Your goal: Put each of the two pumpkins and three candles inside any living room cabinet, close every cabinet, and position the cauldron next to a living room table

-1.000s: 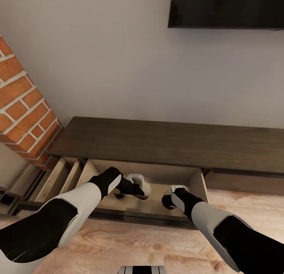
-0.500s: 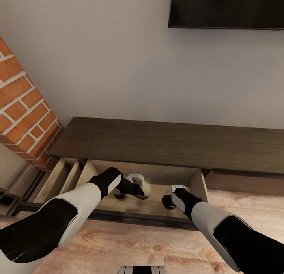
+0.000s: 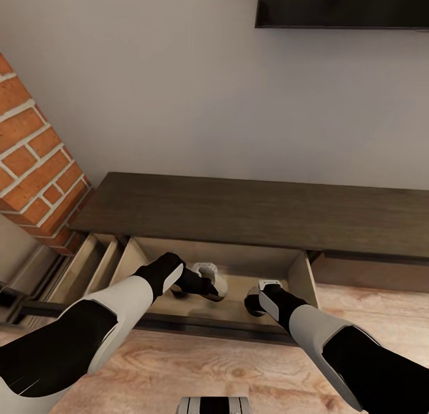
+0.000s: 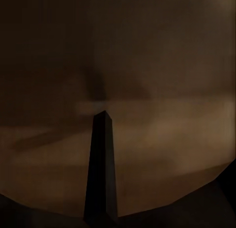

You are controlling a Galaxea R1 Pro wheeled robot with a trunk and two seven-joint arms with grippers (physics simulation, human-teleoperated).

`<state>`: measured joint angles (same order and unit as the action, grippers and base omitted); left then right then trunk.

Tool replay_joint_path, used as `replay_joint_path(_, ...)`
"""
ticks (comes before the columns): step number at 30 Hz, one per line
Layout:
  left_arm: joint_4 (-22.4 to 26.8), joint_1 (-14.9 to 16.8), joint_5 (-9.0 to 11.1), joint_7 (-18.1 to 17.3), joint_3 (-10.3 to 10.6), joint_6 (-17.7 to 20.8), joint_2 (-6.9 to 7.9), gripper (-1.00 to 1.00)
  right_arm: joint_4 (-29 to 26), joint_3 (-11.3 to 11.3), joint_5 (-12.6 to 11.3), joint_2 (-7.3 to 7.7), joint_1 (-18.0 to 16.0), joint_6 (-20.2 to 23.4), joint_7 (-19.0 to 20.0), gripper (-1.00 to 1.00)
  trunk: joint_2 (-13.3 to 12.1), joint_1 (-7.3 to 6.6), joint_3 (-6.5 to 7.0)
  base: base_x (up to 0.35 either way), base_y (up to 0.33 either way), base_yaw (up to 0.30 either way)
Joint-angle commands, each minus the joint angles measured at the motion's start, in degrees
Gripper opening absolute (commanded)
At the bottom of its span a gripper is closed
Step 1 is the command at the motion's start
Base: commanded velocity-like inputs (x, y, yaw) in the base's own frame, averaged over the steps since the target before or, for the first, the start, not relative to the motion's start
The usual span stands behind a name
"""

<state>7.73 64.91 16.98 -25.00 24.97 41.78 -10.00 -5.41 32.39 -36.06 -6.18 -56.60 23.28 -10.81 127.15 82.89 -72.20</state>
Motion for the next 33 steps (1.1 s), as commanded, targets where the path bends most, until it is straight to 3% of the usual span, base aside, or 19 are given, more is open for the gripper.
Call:
replay_joint_path(1,0.01,0.04,0.33,-0.05,0.17,0.23,0.0,-1.0,-0.13,0.49,-0.55,0.02,-0.03,0.27,-0.36,-1.0,0.43,0.21,-0.22,0.0,0.0,0.0)
replay_joint_path(33,-0.08,0.04,0.33,-0.05,0.17,0.25,0.0,-1.0,-0.13,0.57,-0.5,-0.01,-0.04,0.36,-0.36,-1.0,1.24,0.65,-0.58,0.031,0.0,0.0)
